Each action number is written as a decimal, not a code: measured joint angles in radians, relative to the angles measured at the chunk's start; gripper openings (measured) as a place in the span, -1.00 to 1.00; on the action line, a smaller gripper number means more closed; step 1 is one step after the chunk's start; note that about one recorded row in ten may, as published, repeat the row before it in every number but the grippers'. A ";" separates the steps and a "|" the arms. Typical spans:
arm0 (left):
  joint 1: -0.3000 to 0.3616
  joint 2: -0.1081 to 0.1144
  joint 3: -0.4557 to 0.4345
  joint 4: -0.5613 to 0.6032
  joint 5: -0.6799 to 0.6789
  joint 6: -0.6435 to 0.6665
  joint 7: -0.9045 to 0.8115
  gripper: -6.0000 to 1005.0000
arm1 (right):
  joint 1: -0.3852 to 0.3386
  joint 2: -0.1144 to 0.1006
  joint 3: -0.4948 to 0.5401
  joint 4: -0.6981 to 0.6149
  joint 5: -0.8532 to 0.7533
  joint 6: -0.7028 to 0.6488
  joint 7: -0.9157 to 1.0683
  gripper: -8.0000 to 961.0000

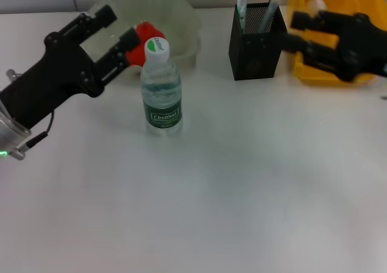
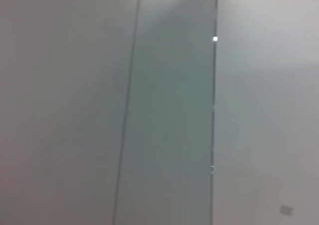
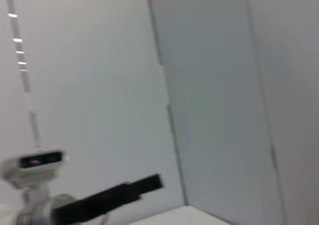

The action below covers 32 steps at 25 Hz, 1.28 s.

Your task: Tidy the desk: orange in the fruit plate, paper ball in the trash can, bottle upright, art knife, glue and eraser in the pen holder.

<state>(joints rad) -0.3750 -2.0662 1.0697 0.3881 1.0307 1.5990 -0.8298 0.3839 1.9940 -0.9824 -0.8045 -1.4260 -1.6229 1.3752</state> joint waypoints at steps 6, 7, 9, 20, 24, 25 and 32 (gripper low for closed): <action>-0.024 0.000 0.074 -0.004 0.002 0.004 0.000 0.18 | -0.020 0.022 0.071 0.033 -0.017 -0.058 -0.094 0.05; -0.027 -0.001 0.077 -0.005 0.002 0.004 -0.001 0.18 | -0.022 0.032 0.075 0.042 -0.017 -0.058 -0.120 0.05; -0.032 -0.001 0.088 -0.006 0.002 0.003 -0.006 0.18 | -0.024 0.047 0.079 0.058 -0.018 -0.056 -0.160 0.05; -0.033 0.000 0.135 -0.009 0.003 -0.001 -0.004 0.18 | -0.002 0.058 0.082 0.130 -0.020 -0.052 -0.237 0.05; -0.033 0.000 0.136 -0.009 0.003 -0.010 -0.004 0.18 | -0.001 0.058 0.082 0.141 -0.020 -0.051 -0.253 0.05; -0.033 0.000 0.136 -0.007 0.003 -0.014 -0.004 0.18 | -0.001 0.058 0.083 0.147 -0.020 -0.051 -0.267 0.05; -0.033 -0.001 0.130 -0.003 0.003 -0.017 -0.002 0.18 | -0.002 0.061 0.083 0.158 -0.017 -0.050 -0.277 0.05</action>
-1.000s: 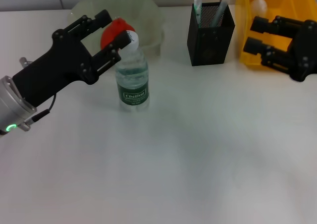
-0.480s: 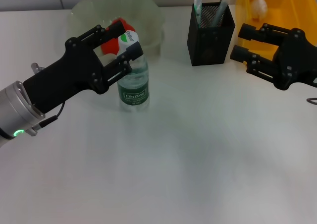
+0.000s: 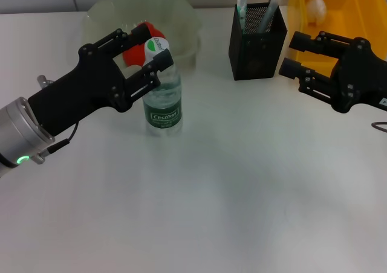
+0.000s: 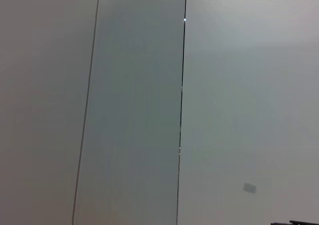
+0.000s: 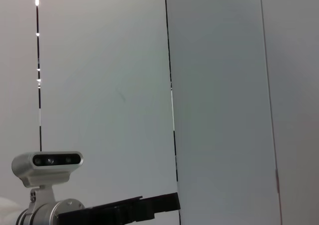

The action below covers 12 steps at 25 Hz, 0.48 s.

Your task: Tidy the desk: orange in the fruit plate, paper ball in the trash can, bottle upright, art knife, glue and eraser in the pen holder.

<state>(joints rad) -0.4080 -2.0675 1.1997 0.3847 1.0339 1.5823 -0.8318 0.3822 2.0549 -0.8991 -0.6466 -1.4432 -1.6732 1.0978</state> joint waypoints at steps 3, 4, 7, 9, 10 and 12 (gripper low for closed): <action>0.000 0.000 -0.002 0.002 0.000 -0.002 0.000 0.18 | 0.000 0.004 0.000 0.001 0.002 0.007 0.000 0.05; 0.000 0.000 -0.002 0.003 0.000 -0.003 0.000 0.18 | 0.000 0.004 0.000 0.001 0.002 0.007 0.000 0.05; -0.002 0.000 -0.002 0.003 0.000 -0.010 0.000 0.18 | -0.001 0.011 0.000 0.002 0.003 0.026 -0.001 0.05; -0.005 0.000 -0.002 0.001 0.000 -0.012 0.000 0.18 | -0.001 0.020 0.000 0.002 0.000 0.041 -0.004 0.05; -0.005 0.000 -0.002 0.001 0.000 -0.012 0.000 0.18 | -0.001 0.020 0.000 0.002 0.000 0.042 -0.008 0.05; -0.006 0.000 -0.002 0.001 0.000 -0.012 0.000 0.18 | -0.001 0.021 0.000 0.002 0.000 0.044 -0.012 0.05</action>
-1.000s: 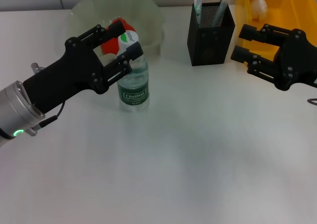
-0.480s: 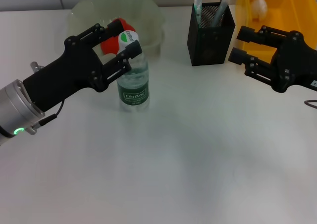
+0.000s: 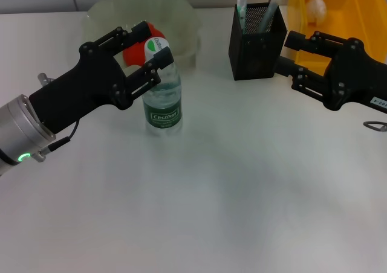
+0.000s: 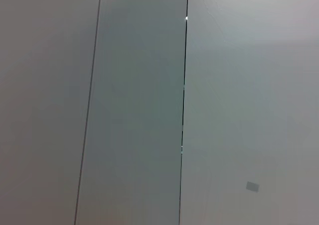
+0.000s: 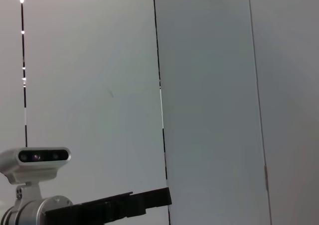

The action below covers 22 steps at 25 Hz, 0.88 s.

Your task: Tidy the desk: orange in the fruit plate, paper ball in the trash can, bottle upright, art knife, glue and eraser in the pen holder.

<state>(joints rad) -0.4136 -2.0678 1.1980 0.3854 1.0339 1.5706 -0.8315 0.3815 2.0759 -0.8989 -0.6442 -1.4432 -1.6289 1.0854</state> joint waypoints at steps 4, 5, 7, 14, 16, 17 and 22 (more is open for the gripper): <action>0.000 0.000 0.000 0.001 0.000 0.000 -0.002 0.18 | 0.000 0.001 0.000 0.000 0.003 0.001 -0.001 0.05; 0.000 0.000 0.000 0.001 0.000 0.000 -0.002 0.18 | 0.000 0.001 0.000 0.000 0.003 0.001 -0.001 0.05; -0.001 0.000 0.000 0.002 0.000 0.000 -0.004 0.18 | 0.000 0.001 0.000 0.000 0.004 0.001 -0.001 0.05; -0.007 0.002 -0.001 0.003 0.000 0.000 -0.007 0.18 | 0.001 0.001 -0.002 0.000 0.004 0.001 -0.001 0.05; -0.008 0.002 -0.001 0.003 0.000 0.000 -0.007 0.18 | 0.000 0.003 -0.005 0.000 0.004 0.002 -0.001 0.05; -0.008 0.002 -0.001 0.003 0.000 0.000 -0.007 0.18 | 0.000 0.003 -0.005 0.000 0.004 0.002 -0.001 0.05; -0.008 0.002 -0.001 0.003 0.000 0.000 -0.008 0.18 | 0.002 0.003 -0.001 0.008 0.005 0.002 -0.001 0.05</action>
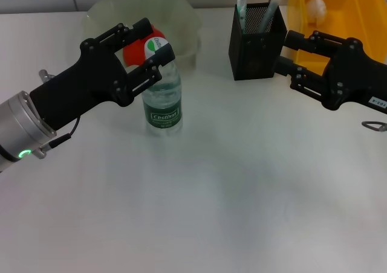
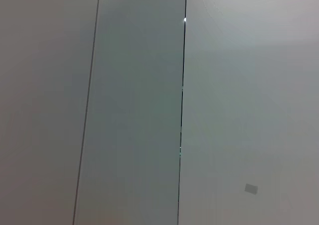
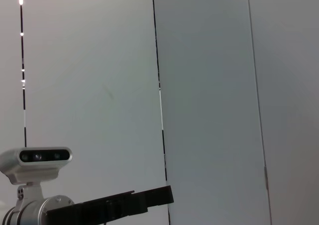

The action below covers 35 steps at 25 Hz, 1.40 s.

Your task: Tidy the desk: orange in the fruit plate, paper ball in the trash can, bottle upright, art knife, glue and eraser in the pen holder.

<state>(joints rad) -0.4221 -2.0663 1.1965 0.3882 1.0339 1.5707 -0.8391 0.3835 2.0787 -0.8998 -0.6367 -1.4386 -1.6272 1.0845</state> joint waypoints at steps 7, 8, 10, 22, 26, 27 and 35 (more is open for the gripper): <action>0.000 -0.001 0.000 -0.005 -0.002 -0.008 0.007 0.18 | 0.002 0.000 0.001 0.005 0.001 0.000 0.000 0.05; 0.000 -0.001 0.000 -0.005 -0.002 -0.008 0.007 0.18 | 0.003 0.000 0.001 0.007 0.001 0.002 0.000 0.05; 0.000 -0.001 0.000 -0.005 -0.003 -0.010 0.007 0.18 | 0.006 0.000 0.001 0.010 0.001 0.004 0.000 0.05; -0.001 -0.003 0.000 -0.002 -0.007 -0.029 0.009 0.18 | 0.030 0.001 0.001 0.039 0.004 0.041 -0.007 0.05; -0.006 -0.004 0.000 -0.007 -0.008 -0.046 0.009 0.18 | 0.043 0.002 0.001 0.055 0.004 0.041 -0.036 0.05; -0.006 -0.004 0.000 -0.007 -0.008 -0.046 0.009 0.18 | 0.043 0.002 0.001 0.055 0.004 0.041 -0.036 0.05; -0.005 -0.005 0.000 -0.008 -0.011 -0.048 0.009 0.18 | 0.052 0.003 0.001 0.063 0.004 0.042 -0.039 0.05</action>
<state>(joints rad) -0.4270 -2.0709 1.1964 0.3805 1.0227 1.5231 -0.8298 0.4355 2.0815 -0.8989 -0.5738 -1.4341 -1.5851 1.0455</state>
